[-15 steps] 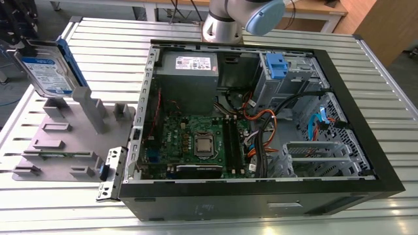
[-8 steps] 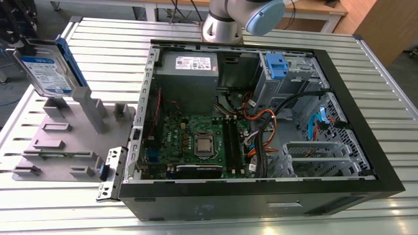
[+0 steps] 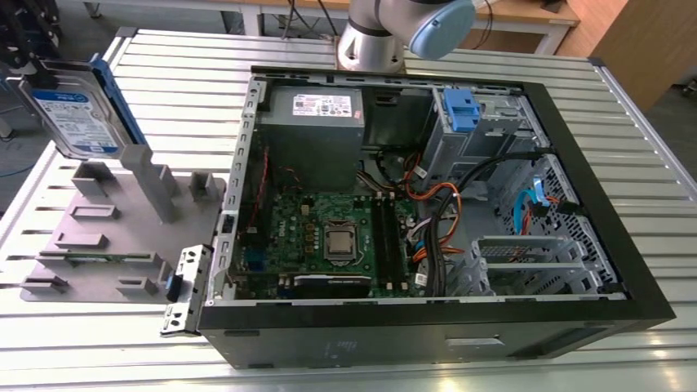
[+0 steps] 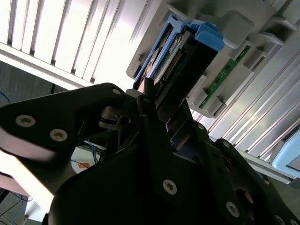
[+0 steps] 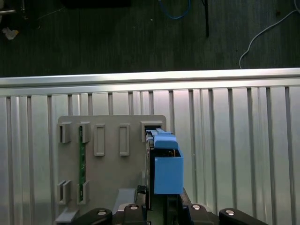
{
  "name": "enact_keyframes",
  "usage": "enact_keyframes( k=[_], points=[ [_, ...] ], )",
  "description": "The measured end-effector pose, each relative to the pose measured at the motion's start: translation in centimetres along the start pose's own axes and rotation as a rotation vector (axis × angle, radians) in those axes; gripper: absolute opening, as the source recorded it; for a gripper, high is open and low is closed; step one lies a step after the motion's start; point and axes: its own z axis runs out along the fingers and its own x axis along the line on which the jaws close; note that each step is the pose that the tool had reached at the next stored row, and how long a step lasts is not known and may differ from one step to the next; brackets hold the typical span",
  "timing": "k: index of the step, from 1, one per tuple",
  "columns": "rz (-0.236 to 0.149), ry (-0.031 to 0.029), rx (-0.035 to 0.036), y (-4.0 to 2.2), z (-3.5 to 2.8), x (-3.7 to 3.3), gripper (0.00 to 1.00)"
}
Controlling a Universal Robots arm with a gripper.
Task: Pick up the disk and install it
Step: 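Pick up the disk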
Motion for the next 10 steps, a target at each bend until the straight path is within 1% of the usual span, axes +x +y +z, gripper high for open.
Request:
enact_keyframes(
  k=[6, 10],
  points=[
    [0.0, 0.0002, -0.0003, 0.0, -0.05, 0.0, 0.35],
    [0.0, 0.0002, -0.0003, 0.0, -0.48, -0.02, 0.35]
  ],
)
